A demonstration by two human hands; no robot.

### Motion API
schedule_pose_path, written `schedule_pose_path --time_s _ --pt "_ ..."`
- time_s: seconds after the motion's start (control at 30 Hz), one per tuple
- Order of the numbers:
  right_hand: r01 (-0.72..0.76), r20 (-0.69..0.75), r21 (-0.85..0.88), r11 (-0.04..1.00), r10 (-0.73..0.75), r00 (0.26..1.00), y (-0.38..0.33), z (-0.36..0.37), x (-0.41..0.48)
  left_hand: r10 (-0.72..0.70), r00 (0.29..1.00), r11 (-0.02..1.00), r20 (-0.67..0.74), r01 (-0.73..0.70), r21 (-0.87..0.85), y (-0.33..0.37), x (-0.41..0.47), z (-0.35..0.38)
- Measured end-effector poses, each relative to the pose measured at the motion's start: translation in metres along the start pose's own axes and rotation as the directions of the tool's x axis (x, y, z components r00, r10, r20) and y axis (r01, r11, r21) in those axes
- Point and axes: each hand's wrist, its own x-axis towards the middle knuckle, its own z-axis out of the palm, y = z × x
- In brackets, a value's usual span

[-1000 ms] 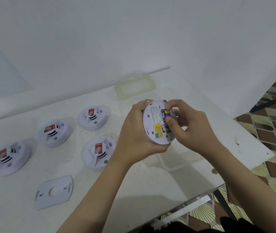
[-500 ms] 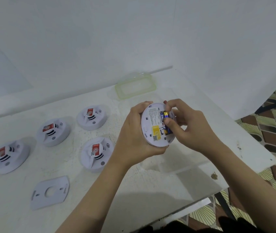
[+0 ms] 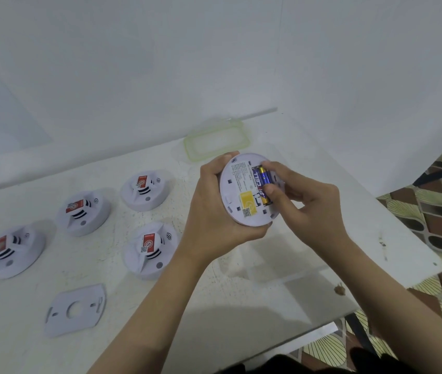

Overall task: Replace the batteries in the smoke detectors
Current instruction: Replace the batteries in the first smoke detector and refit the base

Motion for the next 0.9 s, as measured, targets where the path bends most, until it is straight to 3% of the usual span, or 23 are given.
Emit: schedule_pose_path --time_s 0.37,0.9 --pt "-0.134 0.195 0.080 0.988 0.116 0.974 0.004 -0.012 0.006 -0.026 0.999 0.999 0.025 0.025 0.040 0.003 0.000 0.007" --pt "-0.161 0.283 0.099 0.982 0.128 0.951 0.004 -0.020 0.006 0.025 0.998 1.000 0.050 -0.024 -0.009 0.000 -0.005 0.016"
